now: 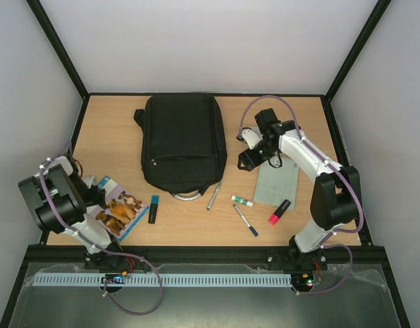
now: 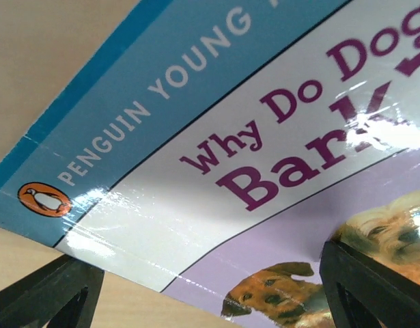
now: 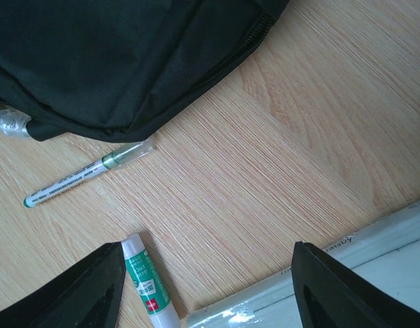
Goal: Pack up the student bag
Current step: Adjust the book at the center of the board, then pick up the book from the center of the board.
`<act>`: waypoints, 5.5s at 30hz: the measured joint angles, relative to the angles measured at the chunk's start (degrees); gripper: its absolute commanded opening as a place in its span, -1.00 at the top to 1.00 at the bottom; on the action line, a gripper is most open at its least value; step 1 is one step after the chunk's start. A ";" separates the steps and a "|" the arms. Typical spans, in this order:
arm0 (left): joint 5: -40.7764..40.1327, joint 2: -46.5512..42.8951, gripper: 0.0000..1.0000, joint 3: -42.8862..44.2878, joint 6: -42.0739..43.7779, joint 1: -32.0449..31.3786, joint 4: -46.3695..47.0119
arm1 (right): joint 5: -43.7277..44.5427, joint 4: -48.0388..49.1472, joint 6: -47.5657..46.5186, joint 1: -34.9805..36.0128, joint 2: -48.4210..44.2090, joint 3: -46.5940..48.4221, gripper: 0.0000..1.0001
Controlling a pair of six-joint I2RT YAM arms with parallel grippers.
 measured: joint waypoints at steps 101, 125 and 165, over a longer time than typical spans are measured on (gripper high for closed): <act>35.56 16.41 -0.61 14.93 12.68 -2.73 -7.87 | -5.73 32.30 23.69 38.14 41.57 27.36 0.94; 47.08 18.51 0.59 20.63 19.82 -4.55 -15.61 | -4.94 31.98 22.40 37.62 41.31 27.02 0.86; 51.78 -3.67 0.95 37.22 -20.44 -30.18 21.38 | -8.39 10.64 19.85 11.50 8.37 34.51 -0.79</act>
